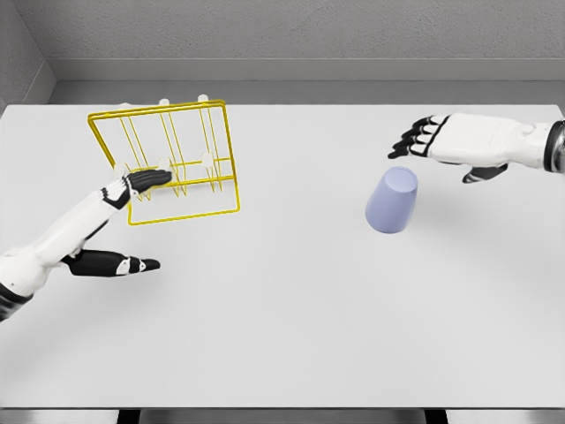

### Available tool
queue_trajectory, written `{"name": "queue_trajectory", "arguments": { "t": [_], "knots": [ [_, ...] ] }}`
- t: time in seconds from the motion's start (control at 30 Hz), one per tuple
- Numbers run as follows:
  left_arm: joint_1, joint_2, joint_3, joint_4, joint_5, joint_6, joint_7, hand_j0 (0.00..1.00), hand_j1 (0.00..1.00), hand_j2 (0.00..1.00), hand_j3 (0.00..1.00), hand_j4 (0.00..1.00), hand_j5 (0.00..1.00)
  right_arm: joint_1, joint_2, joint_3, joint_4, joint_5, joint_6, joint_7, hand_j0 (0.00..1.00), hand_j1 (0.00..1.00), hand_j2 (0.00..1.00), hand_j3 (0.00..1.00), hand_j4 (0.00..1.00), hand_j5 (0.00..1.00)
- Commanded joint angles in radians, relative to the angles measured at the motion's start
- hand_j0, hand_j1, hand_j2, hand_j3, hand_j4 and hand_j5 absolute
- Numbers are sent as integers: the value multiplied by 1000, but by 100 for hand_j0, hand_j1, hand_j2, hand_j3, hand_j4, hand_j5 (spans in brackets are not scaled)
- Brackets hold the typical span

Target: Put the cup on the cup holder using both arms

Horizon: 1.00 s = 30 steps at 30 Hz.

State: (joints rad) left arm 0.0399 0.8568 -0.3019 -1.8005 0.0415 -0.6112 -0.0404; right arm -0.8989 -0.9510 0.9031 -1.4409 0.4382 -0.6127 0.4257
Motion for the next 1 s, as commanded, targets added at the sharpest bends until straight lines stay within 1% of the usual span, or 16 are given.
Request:
{"name": "queue_trajectory", "arguments": {
  "t": [0.0,0.1,0.27,0.3,0.37,0.4,0.43,0.53,0.6,0.77,0.83,0.87,0.97],
  "knots": [
    [0,5,-23,0,84,0,2,100,100,100,100,100,100,0,23,2,5,14,2,21,100,100,100,100,100,100],
    [-2,30,-69,0,150,0,2,100,100,100,100,100,100,0,38,2,2,37,2,22,100,100,100,100,100,100],
    [-5,41,-128,0,244,0,2,100,100,100,100,100,100,0,77,2,-3,74,2,28,100,100,100,100,100,100],
    [-5,54,-144,0,265,0,4,100,100,100,100,100,100,0,87,2,2,83,2,28,100,100,100,100,100,100],
    [-6,64,-157,0,307,0,4,100,100,100,100,100,100,0,101,19,10,96,2,30,100,100,100,100,100,100],
    [-6,65,-161,0,320,0,4,100,100,100,100,100,100,0,120,20,37,103,2,30,100,100,100,100,100,100],
    [-6,67,-166,0,328,0,4,100,100,100,100,100,100,0,130,22,59,116,2,30,100,100,100,100,100,100],
    [-6,70,-172,0,330,0,4,100,100,100,100,100,100,2,136,45,63,122,2,30,100,100,100,100,100,100],
    [-6,70,-177,0,328,0,4,100,100,100,100,100,100,2,143,45,62,122,2,33,100,100,100,100,100,100],
    [-5,70,-210,0,327,0,2,100,100,100,100,100,100,5,146,51,62,122,2,33,100,100,100,100,100,100],
    [-6,90,-236,1,322,0,-1,100,100,100,100,100,100,6,146,51,60,122,2,33,99,99,99,99,99,99],
    [-6,90,-236,3,319,0,-3,100,100,100,100,100,100,6,146,51,60,122,2,33,99,99,99,99,99,99],
    [-5,99,-244,4,317,0,-4,100,100,100,100,100,100,9,146,51,59,122,2,39,92,92,92,92,92,92]
  ]
}}
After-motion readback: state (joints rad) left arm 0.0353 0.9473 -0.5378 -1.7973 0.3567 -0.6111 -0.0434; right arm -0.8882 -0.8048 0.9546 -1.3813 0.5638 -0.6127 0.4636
